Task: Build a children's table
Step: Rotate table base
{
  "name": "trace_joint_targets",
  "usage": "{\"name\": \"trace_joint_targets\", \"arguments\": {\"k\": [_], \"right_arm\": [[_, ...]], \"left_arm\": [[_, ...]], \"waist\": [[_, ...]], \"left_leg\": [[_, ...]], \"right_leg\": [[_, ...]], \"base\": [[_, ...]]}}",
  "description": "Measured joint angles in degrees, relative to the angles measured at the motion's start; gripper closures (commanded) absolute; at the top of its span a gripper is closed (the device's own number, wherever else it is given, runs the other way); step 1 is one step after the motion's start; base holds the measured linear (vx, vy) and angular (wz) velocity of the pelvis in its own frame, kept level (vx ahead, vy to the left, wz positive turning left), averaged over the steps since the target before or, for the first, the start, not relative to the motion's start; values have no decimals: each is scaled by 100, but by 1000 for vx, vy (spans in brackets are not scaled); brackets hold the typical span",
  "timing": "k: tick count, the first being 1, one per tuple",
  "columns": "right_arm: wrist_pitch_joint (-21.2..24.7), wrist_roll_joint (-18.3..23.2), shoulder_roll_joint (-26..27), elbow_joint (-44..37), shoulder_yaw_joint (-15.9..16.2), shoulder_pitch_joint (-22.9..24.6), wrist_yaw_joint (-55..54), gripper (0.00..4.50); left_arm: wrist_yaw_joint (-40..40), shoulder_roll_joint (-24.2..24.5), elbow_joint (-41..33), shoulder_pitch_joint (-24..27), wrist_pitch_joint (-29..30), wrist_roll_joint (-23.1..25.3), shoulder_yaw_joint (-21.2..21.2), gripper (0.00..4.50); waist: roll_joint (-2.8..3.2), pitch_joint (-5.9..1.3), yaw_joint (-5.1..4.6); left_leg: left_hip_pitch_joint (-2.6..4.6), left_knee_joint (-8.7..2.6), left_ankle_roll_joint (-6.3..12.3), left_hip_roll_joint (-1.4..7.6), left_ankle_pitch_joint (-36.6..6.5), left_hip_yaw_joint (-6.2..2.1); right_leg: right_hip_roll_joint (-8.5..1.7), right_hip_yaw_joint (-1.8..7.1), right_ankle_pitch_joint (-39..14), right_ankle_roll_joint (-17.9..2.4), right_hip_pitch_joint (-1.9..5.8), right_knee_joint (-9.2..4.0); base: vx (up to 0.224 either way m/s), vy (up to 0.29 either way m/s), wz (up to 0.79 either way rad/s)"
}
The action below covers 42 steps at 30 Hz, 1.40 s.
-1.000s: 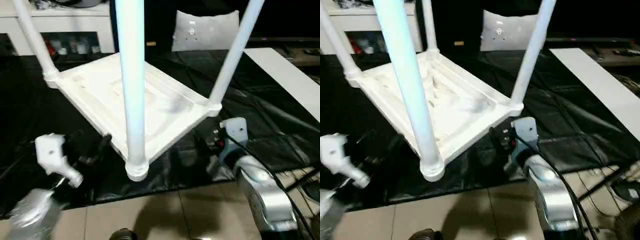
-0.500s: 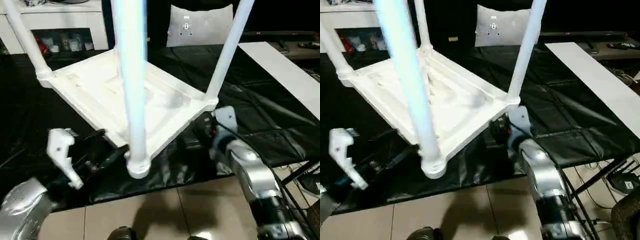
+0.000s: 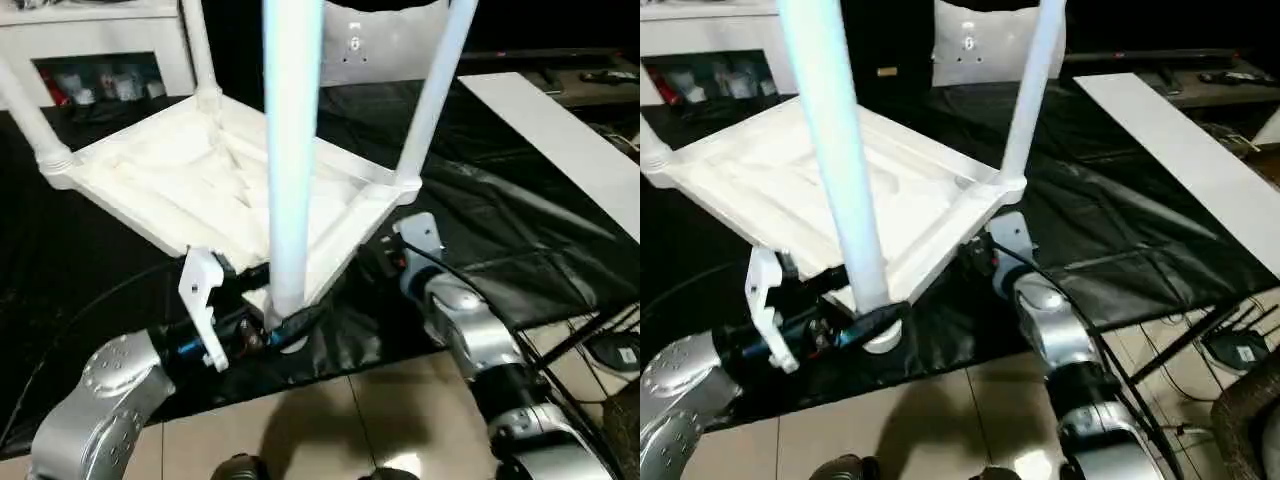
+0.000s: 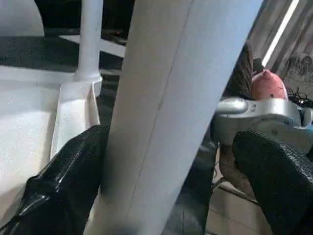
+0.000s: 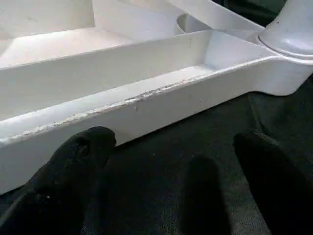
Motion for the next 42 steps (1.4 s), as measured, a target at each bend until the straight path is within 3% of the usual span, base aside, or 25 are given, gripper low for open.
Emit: {"name": "trace_joint_targets", "arguments": {"k": [8, 20, 30, 36, 42], "right_arm": [[-381, -49, 131, 549, 0, -293, 78, 0], [-729, -160, 505, 1408, 31, -863, 120, 0], [-969, -283, 629, 1923, 19, -1267, -96, 0], [-1063, -95, 221, 1809, -298, -1041, -26, 0], [-1087, 216, -188, 919, -489, -475, 553, 0]], "left_arm": [[101, -212, 160, -346, 0, 123, -236, 2], [209, -637, 448, -824, -164, 443, -688, 2], [665, -856, 1098, -1244, -702, 1085, -851, 2], [657, -600, 1080, -1167, -557, 1096, -813, 2], [116, -1, 1055, -946, -480, 929, -614, 2]], "waist": [[-1, 0, -16], [0, 1, -46], [0, 1, 55], [1, 1, 170], [1, 2, 179]], "left_leg": [[-8, -1, -16, 41, 9, 64], [-8, -8, -18, 50, 9, 71], [-11, -8, -19, 50, 10, 74], [-11, -7, -18, 49, 10, 77], [-8, -7, -21, 50, 11, 79]], "right_leg": [[-2, 1, 24, -32, -74, 24], [3, 2, 25, -37, -80, 23], [0, -2, 26, -38, -80, 25], [-3, -3, 26, -38, -79, 24], [-2, -3, 26, -37, -82, 33]], "base": [[0, 0, 0], [0, 0, 0], [0, 0, 0], [0, 0, 0], [0, 0, 0]]}}
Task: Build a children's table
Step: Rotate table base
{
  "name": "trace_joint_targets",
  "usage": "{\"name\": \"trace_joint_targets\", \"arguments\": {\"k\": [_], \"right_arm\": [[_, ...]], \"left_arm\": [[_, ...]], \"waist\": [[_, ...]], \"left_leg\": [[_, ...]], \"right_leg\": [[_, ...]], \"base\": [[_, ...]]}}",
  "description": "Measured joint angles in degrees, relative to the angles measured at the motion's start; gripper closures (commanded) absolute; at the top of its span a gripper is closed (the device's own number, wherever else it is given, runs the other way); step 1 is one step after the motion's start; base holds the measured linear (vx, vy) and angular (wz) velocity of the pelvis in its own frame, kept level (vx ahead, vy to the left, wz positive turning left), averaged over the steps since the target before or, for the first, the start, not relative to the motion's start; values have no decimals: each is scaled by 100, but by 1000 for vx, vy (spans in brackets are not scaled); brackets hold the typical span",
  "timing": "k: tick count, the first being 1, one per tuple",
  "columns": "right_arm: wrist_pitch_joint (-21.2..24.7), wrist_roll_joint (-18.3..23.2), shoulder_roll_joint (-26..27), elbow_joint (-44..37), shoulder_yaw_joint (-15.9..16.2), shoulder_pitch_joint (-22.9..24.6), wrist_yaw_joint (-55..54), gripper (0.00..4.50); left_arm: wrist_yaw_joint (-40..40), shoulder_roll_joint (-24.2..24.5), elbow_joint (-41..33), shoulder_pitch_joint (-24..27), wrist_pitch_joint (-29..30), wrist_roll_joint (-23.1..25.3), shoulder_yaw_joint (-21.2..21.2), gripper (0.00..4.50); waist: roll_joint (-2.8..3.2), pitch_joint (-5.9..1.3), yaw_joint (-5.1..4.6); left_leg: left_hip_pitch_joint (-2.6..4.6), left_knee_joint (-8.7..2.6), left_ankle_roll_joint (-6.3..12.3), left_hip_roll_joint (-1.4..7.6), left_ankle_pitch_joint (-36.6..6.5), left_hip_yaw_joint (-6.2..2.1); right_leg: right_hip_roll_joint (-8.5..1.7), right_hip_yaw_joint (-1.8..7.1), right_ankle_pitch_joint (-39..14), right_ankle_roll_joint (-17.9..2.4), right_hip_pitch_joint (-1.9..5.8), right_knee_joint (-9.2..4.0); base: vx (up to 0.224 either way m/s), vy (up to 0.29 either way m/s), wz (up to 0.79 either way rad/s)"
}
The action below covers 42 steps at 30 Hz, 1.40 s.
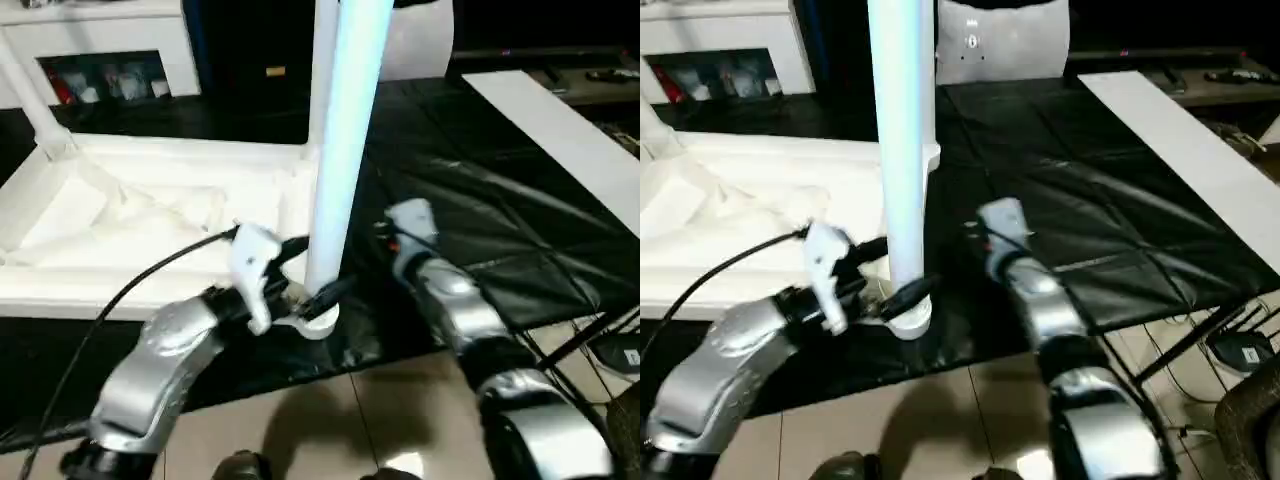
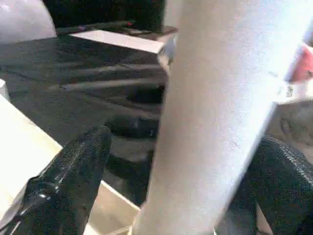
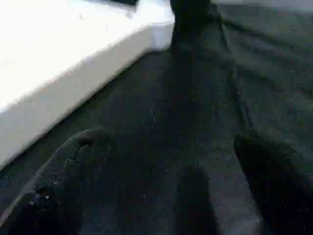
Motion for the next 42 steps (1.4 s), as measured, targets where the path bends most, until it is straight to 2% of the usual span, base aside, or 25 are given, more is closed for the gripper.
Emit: {"name": "trace_joint_targets", "arguments": {"k": [4, 6, 10, 16, 22, 23, 26, 28, 32, 34, 35, 37, 40, 42], "right_arm": [[36, 99, -341, -604, 4, 300, 428, 0], [72, 153, -534, -1009, 30, 514, 770, 0], [291, 267, -1018, -2027, 285, 1064, 1602, 0], [776, 698, -1463, -3267, 389, 1745, 2331, 0], [1327, 1137, -1930, -4385, 558, 2365, 3018, 0], [1453, 1227, -2033, -4582, 623, 2439, 3183, 0], [1703, 1361, -2166, -4906, 722, 2549, 3434, 0], [1789, 1388, -2208, -5014, 732, 2559, 3483, 0], [1956, 1434, -2194, -5161, 708, 2589, 3373, 0], [2147, 1591, -2115, -5446, 673, 2713, 3218, 0], [2264, 1703, -2064, -5644, 677, 2835, 3170, 0], [2361, 1791, -2064, -5860, 674, 3005, 3138, 0], [2426, 1804, -2043, -5896, 664, 3160, 3015, 0], [2442, 1804, -1994, -5897, 664, 3204, 2962, 0]], "left_arm": [[-424, 588, 126, 12, 70, -43, 185, 2], [-713, 847, 345, -27, -43, 28, 171, 29], [-1217, 1247, 927, -239, -381, 246, 132, 49], [-1828, 1730, 1600, -659, -848, 716, -243, 98], [-2193, 1729, 2170, -998, -1319, 999, -498, 137], [-2285, 1739, 2310, -1119, -1419, 1071, -547, 165], [-2444, 1752, 2574, -1333, -1611, 1219, -678, 172], [-2517, 1748, 2699, -1404, -1680, 1272, -749, 197], [-2476, 1593, 2787, -1433, -1661, 1211, -656, 207], [-2268, 1308, 2549, -1271, -1294, 755, -304, 207], [-2182, 1211, 2262, -1112, -1022, 370, -49, 207], [-2074, 1195, 1865, -845, -788, -28, 264, 207], [-1842, 1194, 1681, -461, -860, -125, 439, 207], [-1700, 1194, 1697, -235, -1049, 140, 385, 207]], "waist": [[2, 1, -4], [1, 1, -2], [0, 1, 32], [2, 0, 13], [2, 0, 30], [2, 0, 32], [1, 0, 31], [1, 0, 23], [16, -1, 22], [26, 2, 40], [25, 1, 50], [29, -1, 54], [23, -1, 28], [12, 4, 20]], "left_leg": [[7, 0, -3, 0, 2, 0], [7, 0, -3, -1, 2, 1], [3, -1, -2, -2, 2, 0], [6, -4, -2, -2, 1, 1], [8, -7, -2, -1, 1, 1], [9, -7, -2, -1, 1, 1], [11, -7, -2, -2, 1, 1], [11, -7, -2, -2, 1, 1], [10, -7, -2, -2, 1, 1], [8, -7, -2, -2, 1, 1], [8, -7, -2, -1, 1, 1], [8, -8, -1, -1, 0, 1], [12, -8, -1, -1, 1, 1], [14, -8, -2, -1, 1, 0]], "right_leg": [[0, 3, 0, 0, 2, 4], [0, 4, 0, 0, 2, 3], [-1, 3, 0, 1, 4, -5], [-2, 5, 0, 0, 6, -12], [-2, 2, 0, 0, 9, -12], [-2, 2, 0, 0, 11, -12], [-4, 3, 3, -4, 11, -12], [-4, 3, 4, -5, 11, -11], [-4, 2, 4, -6, 9, -10], [-5, 1, 3, -8, 9, -10], [-4, -2, 0, -12, 9, -10], [-4, -1, -3, -16, 9, -12], [-4, 0, -3, -15, 10, -11], [-5, 0, -2, -11, 10, -10]], "base": [[0, 0, 0], [0, 0, 0], [0, 0, 0], [0, 0, 0], [0, 0, 0], [0, 0, 0], [0, 0, 0], [0, 0, 0], [0, 0, 0], [0, 0, 0], [0, 0, 0], [0, 0, 0], [0, 0, 0], [0, 0, 0]]}}
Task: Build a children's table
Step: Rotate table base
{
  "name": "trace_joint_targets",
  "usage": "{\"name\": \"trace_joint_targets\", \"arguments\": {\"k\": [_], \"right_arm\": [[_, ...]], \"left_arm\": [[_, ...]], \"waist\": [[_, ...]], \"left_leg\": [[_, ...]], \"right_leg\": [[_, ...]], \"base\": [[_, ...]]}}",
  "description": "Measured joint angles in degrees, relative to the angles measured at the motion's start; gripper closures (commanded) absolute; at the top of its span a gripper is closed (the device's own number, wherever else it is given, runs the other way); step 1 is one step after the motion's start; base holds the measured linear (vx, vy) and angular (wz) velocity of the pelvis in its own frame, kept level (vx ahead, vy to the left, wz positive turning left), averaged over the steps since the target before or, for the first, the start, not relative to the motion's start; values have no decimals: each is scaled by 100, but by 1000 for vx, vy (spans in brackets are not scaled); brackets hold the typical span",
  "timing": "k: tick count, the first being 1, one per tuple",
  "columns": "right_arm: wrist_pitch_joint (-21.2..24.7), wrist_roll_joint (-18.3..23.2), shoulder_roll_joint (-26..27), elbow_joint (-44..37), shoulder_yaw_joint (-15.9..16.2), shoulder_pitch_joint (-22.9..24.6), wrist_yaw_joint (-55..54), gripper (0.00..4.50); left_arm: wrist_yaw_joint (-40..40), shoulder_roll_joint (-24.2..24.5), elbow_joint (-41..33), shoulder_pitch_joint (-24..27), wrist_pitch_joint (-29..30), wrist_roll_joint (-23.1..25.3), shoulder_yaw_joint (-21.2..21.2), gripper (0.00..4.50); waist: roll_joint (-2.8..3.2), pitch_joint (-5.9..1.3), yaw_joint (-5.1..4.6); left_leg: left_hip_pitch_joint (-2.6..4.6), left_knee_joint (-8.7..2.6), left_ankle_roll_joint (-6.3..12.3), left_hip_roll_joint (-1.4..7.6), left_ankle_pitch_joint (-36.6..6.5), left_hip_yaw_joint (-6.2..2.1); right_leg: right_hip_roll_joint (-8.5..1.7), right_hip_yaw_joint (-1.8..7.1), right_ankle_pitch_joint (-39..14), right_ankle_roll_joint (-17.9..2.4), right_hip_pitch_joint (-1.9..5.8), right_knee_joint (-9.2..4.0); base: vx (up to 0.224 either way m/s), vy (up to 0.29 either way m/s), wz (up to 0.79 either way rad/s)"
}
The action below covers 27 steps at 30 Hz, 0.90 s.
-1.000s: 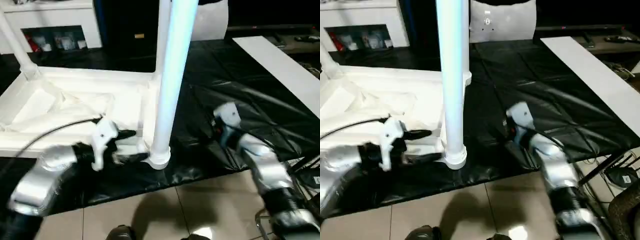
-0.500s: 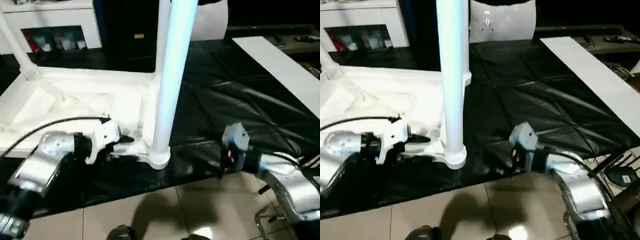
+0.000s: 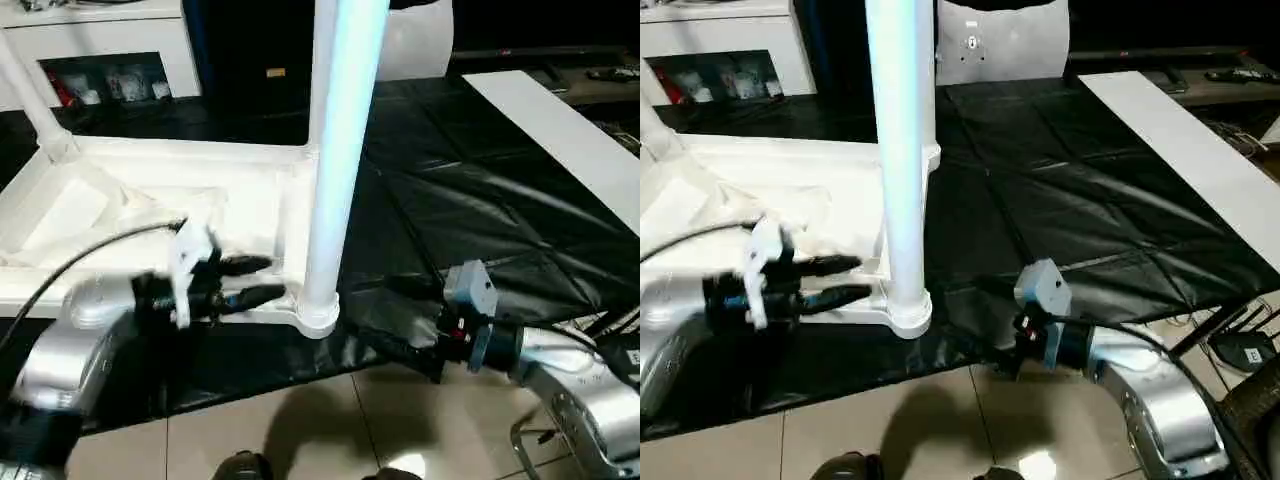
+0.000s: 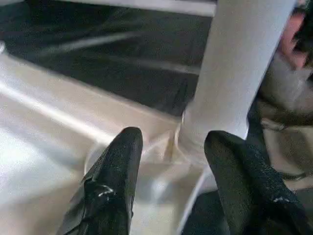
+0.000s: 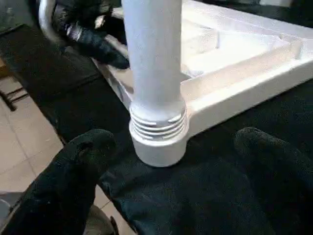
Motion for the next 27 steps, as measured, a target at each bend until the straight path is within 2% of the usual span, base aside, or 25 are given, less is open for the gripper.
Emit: {"name": "trace_joint_targets", "arguments": {"k": [4, 7, 8, 12, 14, 17, 19, 27], "right_arm": [[114, -12, 72, 0, 34, -95, -177, 0], [131, -49, 49, 5, 50, -247, -171, 0], [128, -76, 13, 8, 59, -287, -166, 0], [118, -118, -109, 33, 101, -305, -61, 0], [119, -118, -143, 35, 122, -305, -16, 0], [131, -113, -216, 35, 124, -325, 31, 0], [132, -114, -232, 37, 123, -334, 29, 0], [132, -114, -241, 77, 122, -334, 26, 0]], "left_arm": [[45, 48, 33, -30, -94, 376, -161, 207], [-14, 176, 184, -383, -103, 515, -308, 207], [-90, 252, 312, -581, -146, 628, -388, 237], [-528, 398, 782, -1017, -397, 963, -705, 257], [-749, 412, 950, -1129, -467, 1090, -850, 283], [-1151, 505, 1132, -1437, -509, 1161, -1029, 294], [-1340, 555, 1217, -1549, -490, 1158, -1105, 316], [-1844, 552, 1349, -1762, -302, 1049, -1127, 377]], "waist": [[-51, 5, 16], [-62, 7, 34], [-65, 5, 36], [-63, 5, 25], [-61, 5, 16], [-41, 6, 12], [-30, 3, 12], [-27, 5, 9]], "left_leg": [[1, 0, -1, -1, 1, -1], [0, 1, -2, -4, 1, 0], [1, 1, -2, -4, 1, 0], [1, 1, -3, -4, 2, 3], [-2, 0, -3, -2, 2, 3], [-2, -17, -3, -2, 2, 4], [-2, -25, -3, -2, 2, 6], [1, -26, -3, -1, 2, 7]], "right_leg": [[-2, 0, -6, 17, -2, -2], [-7, 0, -7, 18, -3, -6], [-7, 1, -6, 19, -2, -8], [-9, 1, 12, -3, -3, -11], [-9, -1, 14, -2, -6, -10], [-8, -5, 10, 3, -8, -19], [-8, -7, 9, 0, -9, -21], [-8, -8, 9, -5, -7, -22]], "base": [[0, 0, 0], [0, 0, 0], [0, 0, 0], [0, 0, 0], [0, 0, 0], [0, 0, 0], [0, 0, 0], [0, 0, 0]]}}
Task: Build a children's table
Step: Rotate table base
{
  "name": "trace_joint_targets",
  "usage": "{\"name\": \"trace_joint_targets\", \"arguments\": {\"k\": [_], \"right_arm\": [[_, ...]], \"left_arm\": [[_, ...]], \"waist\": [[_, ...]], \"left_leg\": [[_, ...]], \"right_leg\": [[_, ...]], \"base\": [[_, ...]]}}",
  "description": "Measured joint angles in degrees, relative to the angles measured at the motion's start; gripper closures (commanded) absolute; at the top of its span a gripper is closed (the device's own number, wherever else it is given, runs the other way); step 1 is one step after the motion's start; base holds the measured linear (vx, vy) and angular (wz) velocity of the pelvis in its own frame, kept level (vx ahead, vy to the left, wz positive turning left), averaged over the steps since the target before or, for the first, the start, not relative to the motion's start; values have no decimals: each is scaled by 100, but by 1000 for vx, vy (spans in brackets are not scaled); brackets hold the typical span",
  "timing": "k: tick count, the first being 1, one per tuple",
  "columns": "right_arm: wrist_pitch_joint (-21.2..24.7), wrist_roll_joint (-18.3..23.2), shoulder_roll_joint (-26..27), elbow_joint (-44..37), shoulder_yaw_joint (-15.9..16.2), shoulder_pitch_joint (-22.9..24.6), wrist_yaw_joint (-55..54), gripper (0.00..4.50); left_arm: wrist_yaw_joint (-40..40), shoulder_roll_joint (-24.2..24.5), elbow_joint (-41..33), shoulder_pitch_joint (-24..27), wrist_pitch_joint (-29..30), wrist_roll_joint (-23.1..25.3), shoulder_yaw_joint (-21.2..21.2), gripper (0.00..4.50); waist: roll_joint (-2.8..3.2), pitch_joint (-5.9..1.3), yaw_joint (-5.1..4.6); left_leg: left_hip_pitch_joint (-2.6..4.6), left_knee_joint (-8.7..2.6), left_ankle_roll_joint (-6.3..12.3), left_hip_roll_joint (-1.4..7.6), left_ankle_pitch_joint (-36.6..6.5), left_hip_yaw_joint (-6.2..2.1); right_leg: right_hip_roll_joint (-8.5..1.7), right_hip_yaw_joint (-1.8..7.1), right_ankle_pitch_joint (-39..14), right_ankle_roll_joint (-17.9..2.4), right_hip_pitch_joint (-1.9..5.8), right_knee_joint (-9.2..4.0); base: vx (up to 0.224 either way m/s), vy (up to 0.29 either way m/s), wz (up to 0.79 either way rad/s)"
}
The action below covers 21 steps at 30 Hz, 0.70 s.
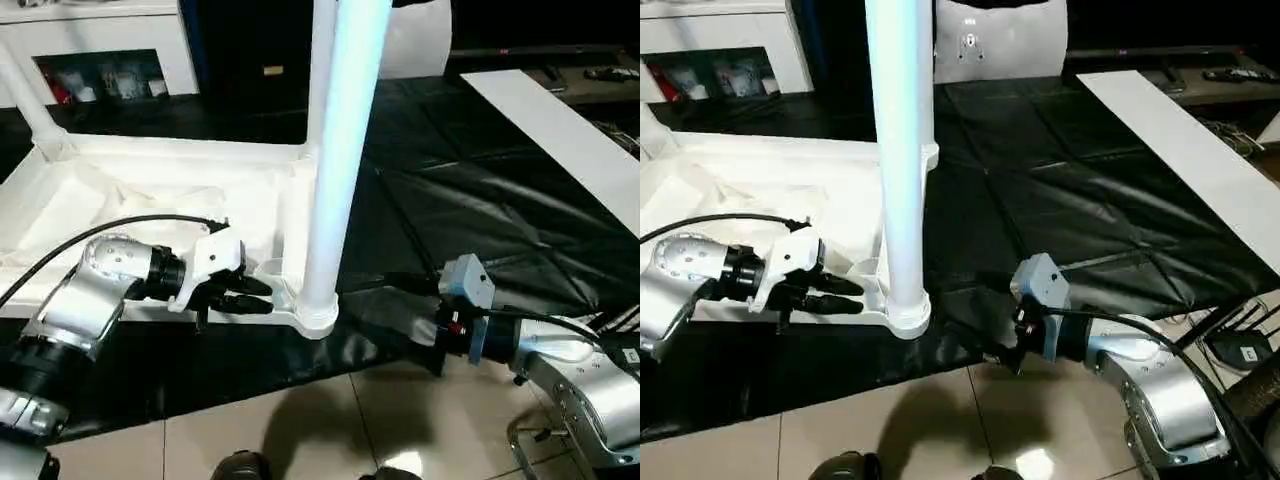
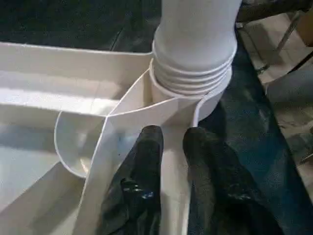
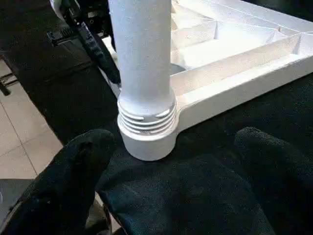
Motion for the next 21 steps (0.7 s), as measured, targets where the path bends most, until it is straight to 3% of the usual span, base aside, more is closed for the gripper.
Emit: {"name": "trace_joint_targets", "arguments": {"k": [4, 5, 8, 12, 15, 19, 21], "right_arm": [[0, 0, -1, 3, 0, 0, -1, 0], [-1, 0, 0, 7, 1, 0, -2, 0], [-4, -4, 0, 57, 13, 0, -3, 0], [-6, -21, 7, 58, 100, -4, -3, 0], [-6, -25, 13, 58, 136, -7, -2, 0], [-9, -71, 13, 58, 136, -10, -2, 0], [-9, -74, 13, 58, 136, -10, -5, 0]], "left_arm": [[-83, 58, 40, 0, 99, -5, -10, 377], [-128, 59, 38, -3, 245, -59, -8, 352], [-232, 71, 36, -3, 415, -111, -18, 339], [-78, 47, 195, -30, -98, 199, -55, 303], [57, 19, 332, -47, -424, 395, -139, 299], [52, 2, 336, -60, -435, 444, -176, 299], [-7, 2, 359, -87, -420, 451, -185, 327]], "waist": [[0, 0, 0], [0, 0, -1], [-1, 0, 3], [-1, 0, 8], [-1, 0, 6], [-1, 0, 8], [-1, 0, 7]], "left_leg": [[1, 0, -1, 0, 1, 0], [2, 0, -1, 0, 1, 0], [2, 0, -1, 0, 1, 0], [1, 0, -1, 0, 1, 0], [1, 1, -1, 0, 1, 0], [1, 0, -1, 0, 1, 0], [1, 0, -1, 0, 1, 0]], "right_leg": [[0, 0, 0, -1, 0, 4], [0, 0, 0, -1, 0, 4], [0, 0, 0, -1, 0, 3], [0, 0, 0, -1, 1, 1], [-1, 0, 0, -1, 1, 1], [-1, -1, 0, -1, 1, 2], [-1, 0, 0, -1, 1, 2]], "base": [[0, 0, 0], [0, 0, 0], [0, 0, 0], [0, 0, 0], [0, 0, 0], [0, 0, 0], [0, 0, 0]]}}
